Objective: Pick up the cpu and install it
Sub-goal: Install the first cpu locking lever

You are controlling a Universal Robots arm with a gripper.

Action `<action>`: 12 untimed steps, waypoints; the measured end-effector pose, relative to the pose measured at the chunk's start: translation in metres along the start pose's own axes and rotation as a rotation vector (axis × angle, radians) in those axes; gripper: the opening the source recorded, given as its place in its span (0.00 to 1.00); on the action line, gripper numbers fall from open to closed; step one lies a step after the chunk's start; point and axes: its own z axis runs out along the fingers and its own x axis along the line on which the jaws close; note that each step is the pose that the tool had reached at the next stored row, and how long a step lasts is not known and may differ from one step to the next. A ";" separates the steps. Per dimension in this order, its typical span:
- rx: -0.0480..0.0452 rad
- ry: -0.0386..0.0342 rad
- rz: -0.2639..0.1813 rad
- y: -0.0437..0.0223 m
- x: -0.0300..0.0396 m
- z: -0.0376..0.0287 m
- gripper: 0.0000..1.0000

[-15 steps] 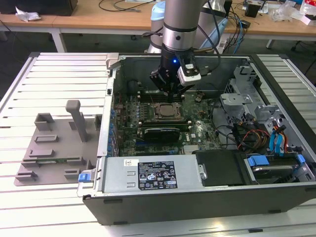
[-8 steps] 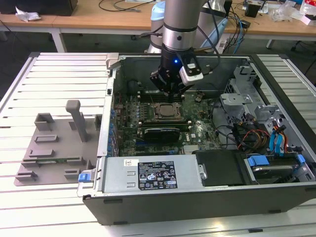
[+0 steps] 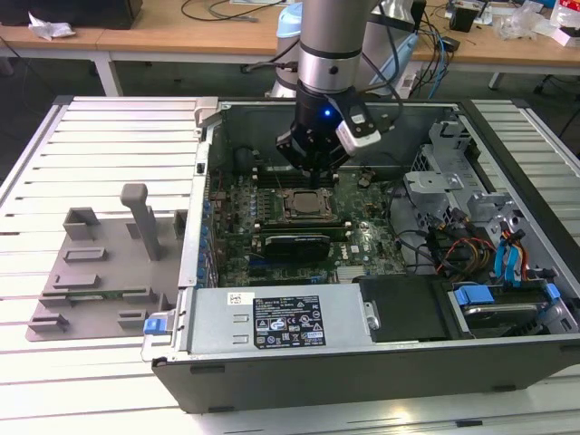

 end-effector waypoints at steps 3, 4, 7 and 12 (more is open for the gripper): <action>-0.0001 -0.0027 -0.051 0.0000 0.0000 -0.0002 0.11; 0.0000 -0.0027 -0.051 -0.0002 0.0000 -0.0025 0.11; -0.0001 -0.0028 -0.051 -0.0004 0.0000 -0.0074 0.11; 0.0060 -0.0027 -0.051 -0.0004 -0.0001 -0.0147 0.11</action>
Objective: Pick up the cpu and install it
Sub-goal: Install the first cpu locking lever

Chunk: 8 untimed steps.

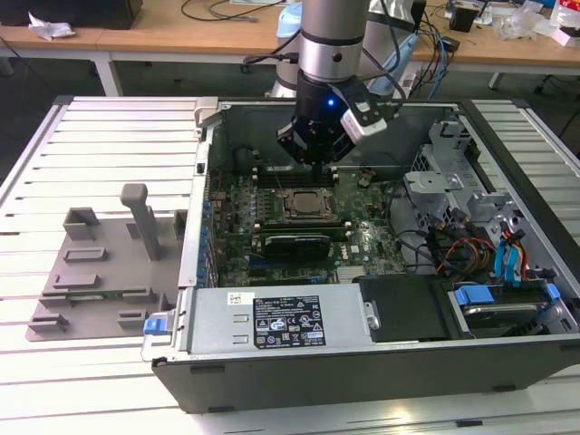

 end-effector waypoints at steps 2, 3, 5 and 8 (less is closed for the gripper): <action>0.0027 0.0001 0.000 -0.0001 0.0000 -0.0028 0.11; 0.0033 0.0002 0.000 -0.0001 0.0000 -0.0036 0.11; 0.0053 0.0002 0.000 -0.0002 0.0000 -0.0056 0.11; 0.0098 0.0004 0.000 -0.0002 -0.0001 -0.0107 0.11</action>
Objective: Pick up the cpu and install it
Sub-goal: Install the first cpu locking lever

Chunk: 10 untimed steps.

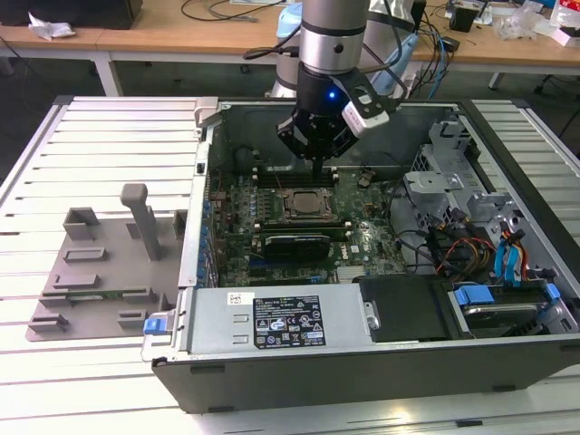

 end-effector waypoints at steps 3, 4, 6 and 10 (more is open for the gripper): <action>0.0019 0.0000 0.000 -0.0001 0.0000 -0.0022 0.11; 0.0023 0.0001 0.000 -0.0001 0.0001 -0.0023 0.11; 0.0022 0.0001 0.000 0.0000 0.0009 -0.0023 0.11; 0.0021 0.0001 0.000 0.0004 0.0124 -0.0023 0.11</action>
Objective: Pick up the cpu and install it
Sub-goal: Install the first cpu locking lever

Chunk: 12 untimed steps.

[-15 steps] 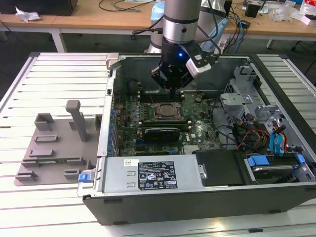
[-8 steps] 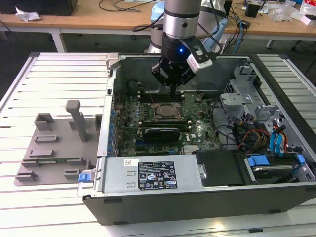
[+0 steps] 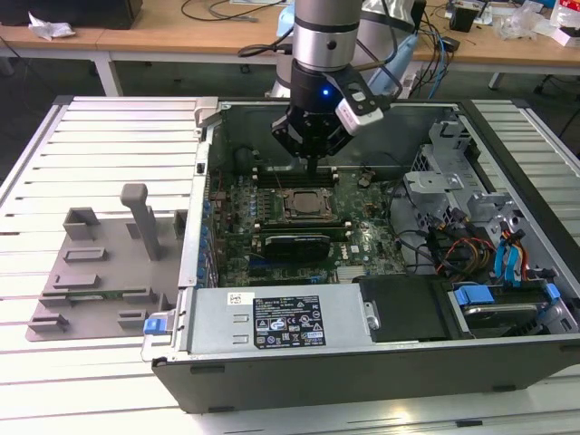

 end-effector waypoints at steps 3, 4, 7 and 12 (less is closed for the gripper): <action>0.0000 -0.0001 0.000 0.0002 0.0062 0.0000 0.11; 0.0000 -0.0001 0.000 0.0003 0.0072 0.0000 0.11; -0.0001 -0.0001 0.000 0.0010 0.0163 -0.0001 0.11; 0.0000 0.0000 0.000 0.0016 0.0235 -0.0001 0.11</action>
